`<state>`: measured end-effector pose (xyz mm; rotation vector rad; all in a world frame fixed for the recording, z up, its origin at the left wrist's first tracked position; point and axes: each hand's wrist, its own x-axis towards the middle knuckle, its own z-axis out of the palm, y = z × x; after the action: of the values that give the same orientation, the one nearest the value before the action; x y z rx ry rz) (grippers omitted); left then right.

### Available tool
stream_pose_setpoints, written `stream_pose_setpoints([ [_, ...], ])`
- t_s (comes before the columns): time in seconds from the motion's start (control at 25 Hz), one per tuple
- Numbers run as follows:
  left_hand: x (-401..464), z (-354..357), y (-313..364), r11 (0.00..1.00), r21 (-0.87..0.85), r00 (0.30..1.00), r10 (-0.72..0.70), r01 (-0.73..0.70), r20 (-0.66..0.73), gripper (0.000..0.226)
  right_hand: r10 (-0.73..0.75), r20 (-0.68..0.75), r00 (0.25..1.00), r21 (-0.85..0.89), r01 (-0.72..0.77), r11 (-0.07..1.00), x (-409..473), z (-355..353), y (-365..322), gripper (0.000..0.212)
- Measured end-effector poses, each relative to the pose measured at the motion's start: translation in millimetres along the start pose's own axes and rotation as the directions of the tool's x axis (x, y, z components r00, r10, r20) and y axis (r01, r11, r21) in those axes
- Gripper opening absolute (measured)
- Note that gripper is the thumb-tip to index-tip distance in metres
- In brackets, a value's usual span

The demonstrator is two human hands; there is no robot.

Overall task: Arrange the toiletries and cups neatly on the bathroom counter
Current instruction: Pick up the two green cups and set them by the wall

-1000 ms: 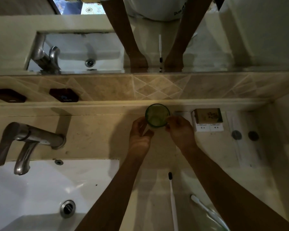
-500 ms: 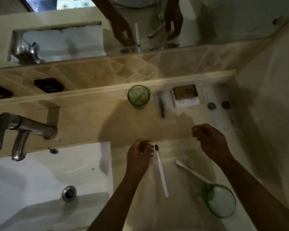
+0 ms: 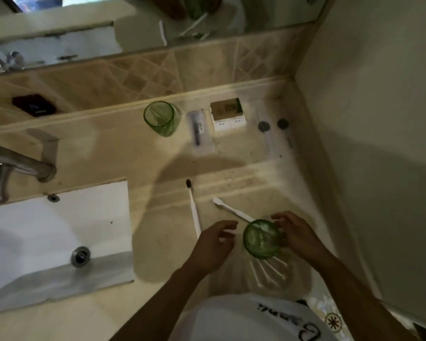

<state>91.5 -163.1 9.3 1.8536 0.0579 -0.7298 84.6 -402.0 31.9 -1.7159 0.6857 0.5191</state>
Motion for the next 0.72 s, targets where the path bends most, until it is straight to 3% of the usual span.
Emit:
stream_pose_setpoints([
  [0.12,-13.3,21.5,2.6,0.999,-0.046,0.999,-0.028,0.027,-0.039,0.051,-0.119,0.158,0.980,-0.115,0.138,0.984,-4.7,-5.4,18.2,0.041],
  [0.24,-22.8,35.7,0.6,0.989,-0.144,0.992,-0.055,0.039,-0.111,0.044,-0.184,0.246,0.952,-0.245,0.244,0.938,-9.7,-2.0,27.8,0.049],
  [0.4,-30.4,27.7,1.6,0.977,-0.212,0.979,-0.047,0.004,-0.199,0.043,-0.188,0.261,0.947,-0.280,0.261,0.924,-12.3,11.5,14.4,0.061],
  [0.56,-36.1,-15.0,-3.2,0.972,-0.211,0.964,0.043,-0.101,-0.264,0.045,-0.233,0.272,0.934,-0.251,0.302,0.920,-15.7,45.9,-9.9,0.062],
  [0.72,-44.0,-78.6,-13.7,0.947,-0.293,0.947,0.035,-0.134,-0.320,0.043,-0.270,0.207,0.940,-0.163,0.305,0.938,-17.1,108.8,-46.2,0.057],
])
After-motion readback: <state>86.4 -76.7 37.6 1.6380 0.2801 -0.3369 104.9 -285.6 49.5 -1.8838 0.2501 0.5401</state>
